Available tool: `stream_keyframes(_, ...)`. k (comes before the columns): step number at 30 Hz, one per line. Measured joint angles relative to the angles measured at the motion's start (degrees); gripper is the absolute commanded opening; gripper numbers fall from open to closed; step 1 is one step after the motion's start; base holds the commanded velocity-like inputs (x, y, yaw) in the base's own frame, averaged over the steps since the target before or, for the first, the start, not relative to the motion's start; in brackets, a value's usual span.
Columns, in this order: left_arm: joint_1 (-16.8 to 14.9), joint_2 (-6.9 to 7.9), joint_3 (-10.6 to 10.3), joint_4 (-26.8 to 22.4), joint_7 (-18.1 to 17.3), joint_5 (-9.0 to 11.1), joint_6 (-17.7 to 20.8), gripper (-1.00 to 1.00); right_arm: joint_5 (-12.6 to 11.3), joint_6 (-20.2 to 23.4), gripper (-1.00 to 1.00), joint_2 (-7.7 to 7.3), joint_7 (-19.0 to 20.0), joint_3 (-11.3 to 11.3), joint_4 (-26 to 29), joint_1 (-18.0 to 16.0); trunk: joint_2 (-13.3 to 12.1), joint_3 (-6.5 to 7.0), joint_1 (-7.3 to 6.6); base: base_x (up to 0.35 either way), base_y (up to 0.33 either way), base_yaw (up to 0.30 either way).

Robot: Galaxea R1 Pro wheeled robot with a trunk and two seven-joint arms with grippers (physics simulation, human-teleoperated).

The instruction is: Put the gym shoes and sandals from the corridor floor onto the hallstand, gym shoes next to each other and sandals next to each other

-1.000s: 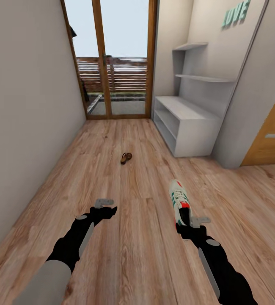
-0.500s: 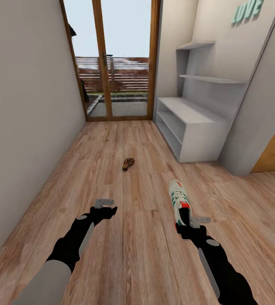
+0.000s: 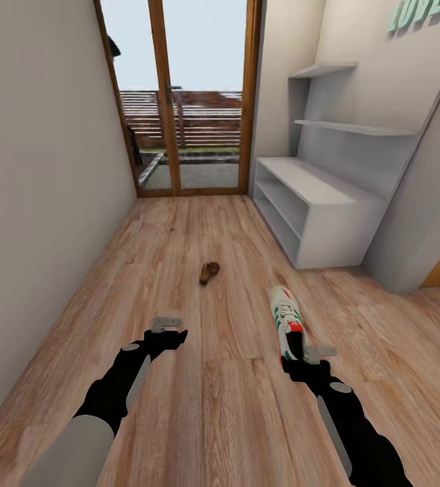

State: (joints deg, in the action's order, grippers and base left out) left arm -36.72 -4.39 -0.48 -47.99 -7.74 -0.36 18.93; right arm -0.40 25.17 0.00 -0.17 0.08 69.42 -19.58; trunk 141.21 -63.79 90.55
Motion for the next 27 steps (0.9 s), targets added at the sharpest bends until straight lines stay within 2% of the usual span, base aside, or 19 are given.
stream_keyframes(10, 0.0, 0.0, 0.0, 0.0, 0.0, 0.0, 0.0, 1.0, 0.0, 0.0, -1.0, 0.0, 0.0, 0.0, 0.0, 0.0, 0.0, 0.0, 0.0, 0.349, 0.103, -0.03)
stream_keyframes(27, 0.0, -0.01, 0.0, 0.0, 0.0, 0.0, 0.0, 1.0, 0.0, 0.0, -1.0, 0.0, 0.0, 0.0, 0.0, 0.0, 0.0, 0.0, 0.0, 0.346, 0.121, -0.247)
